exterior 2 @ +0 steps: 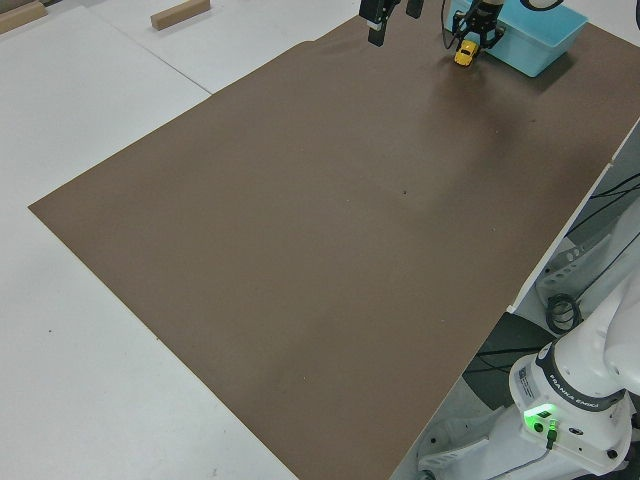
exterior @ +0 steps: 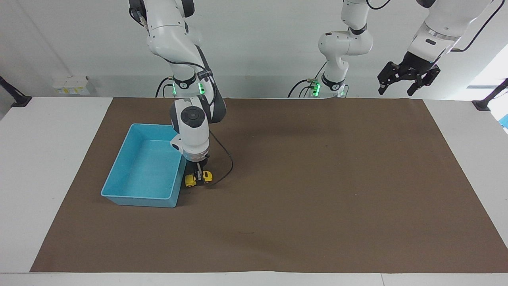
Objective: Wind up and store yellow beetle car
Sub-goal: 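Grasp the yellow car beside the box with the right gripper, then lift the yellow car and carry it over the blue box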
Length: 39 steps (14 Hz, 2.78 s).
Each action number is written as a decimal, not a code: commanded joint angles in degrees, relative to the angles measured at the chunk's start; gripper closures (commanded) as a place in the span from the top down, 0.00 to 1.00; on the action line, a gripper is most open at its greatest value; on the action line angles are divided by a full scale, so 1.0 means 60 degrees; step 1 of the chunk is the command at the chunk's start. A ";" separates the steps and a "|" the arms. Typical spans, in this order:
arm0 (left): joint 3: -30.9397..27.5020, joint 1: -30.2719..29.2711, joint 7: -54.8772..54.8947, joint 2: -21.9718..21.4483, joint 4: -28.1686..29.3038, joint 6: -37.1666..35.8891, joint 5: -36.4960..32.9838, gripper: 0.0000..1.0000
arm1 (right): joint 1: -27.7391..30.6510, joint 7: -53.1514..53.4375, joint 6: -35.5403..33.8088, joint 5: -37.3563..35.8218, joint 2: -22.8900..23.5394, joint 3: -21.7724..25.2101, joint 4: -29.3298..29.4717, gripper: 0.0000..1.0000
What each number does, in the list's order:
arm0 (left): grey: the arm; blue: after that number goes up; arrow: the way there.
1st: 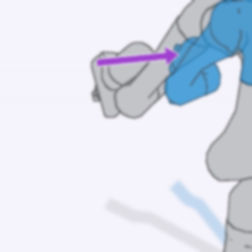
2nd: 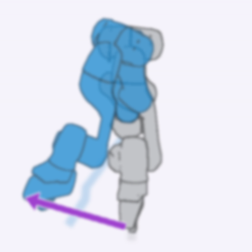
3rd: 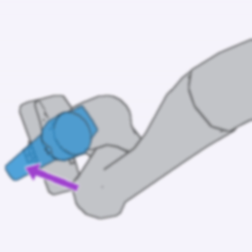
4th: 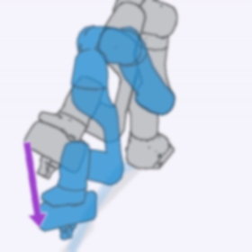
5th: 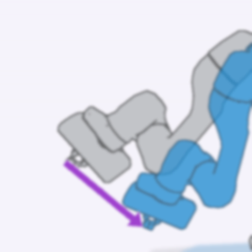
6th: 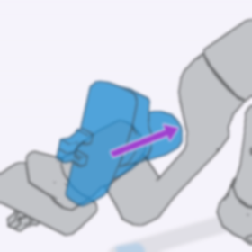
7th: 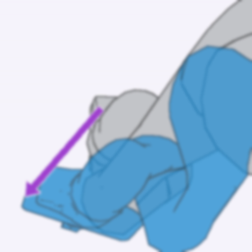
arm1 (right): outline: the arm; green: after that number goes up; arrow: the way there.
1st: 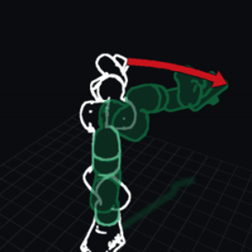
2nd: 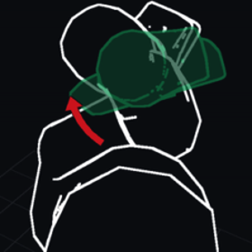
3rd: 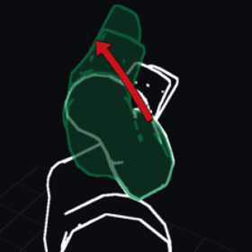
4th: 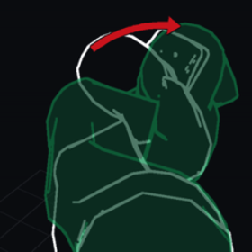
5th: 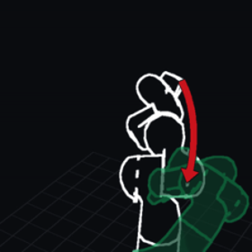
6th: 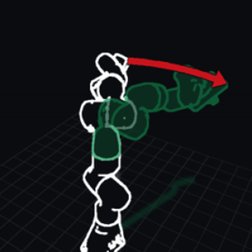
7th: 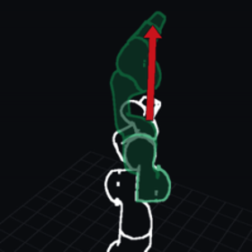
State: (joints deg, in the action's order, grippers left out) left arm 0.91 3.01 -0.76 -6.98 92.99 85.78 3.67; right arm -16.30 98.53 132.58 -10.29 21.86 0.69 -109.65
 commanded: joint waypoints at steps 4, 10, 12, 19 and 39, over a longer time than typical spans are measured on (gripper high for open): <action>0.0069 0.0026 0.0157 -0.0405 0.0600 0.0233 -0.0362 1.00 | -0.0621 0.0292 -0.0853 -0.0175 -0.0039 -0.0056 0.0622 0.00; 0.0069 0.0012 0.0537 -0.0404 0.0615 0.0499 -0.0363 1.00 | -0.0769 0.0160 -0.1764 -0.0101 -0.0755 -0.0129 0.0844 0.00; 0.0084 -0.0017 0.0450 -0.0390 0.0601 0.0470 -0.0334 1.00 | -0.0754 -0.0218 -0.2115 -0.0087 -0.1121 -0.0129 0.0830 0.00; 0.0069 0.0012 0.0391 -0.0375 0.0586 0.0412 -0.0334 1.00 | -0.0433 -0.2633 -0.2922 0.0484 -0.2118 -0.0085 0.0829 0.00; 0.0040 -0.0062 0.0552 -0.0317 0.0469 0.0411 -0.0334 1.00 | 0.2820 -1.5570 -0.2122 0.1232 -0.3875 -0.0071 -0.1539 0.00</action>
State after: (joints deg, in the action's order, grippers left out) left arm 0.70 2.91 2.20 -7.50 94.43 88.08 2.71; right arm -0.53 8.90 114.60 -4.40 3.34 0.72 -111.32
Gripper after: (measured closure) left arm 0.000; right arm 0.551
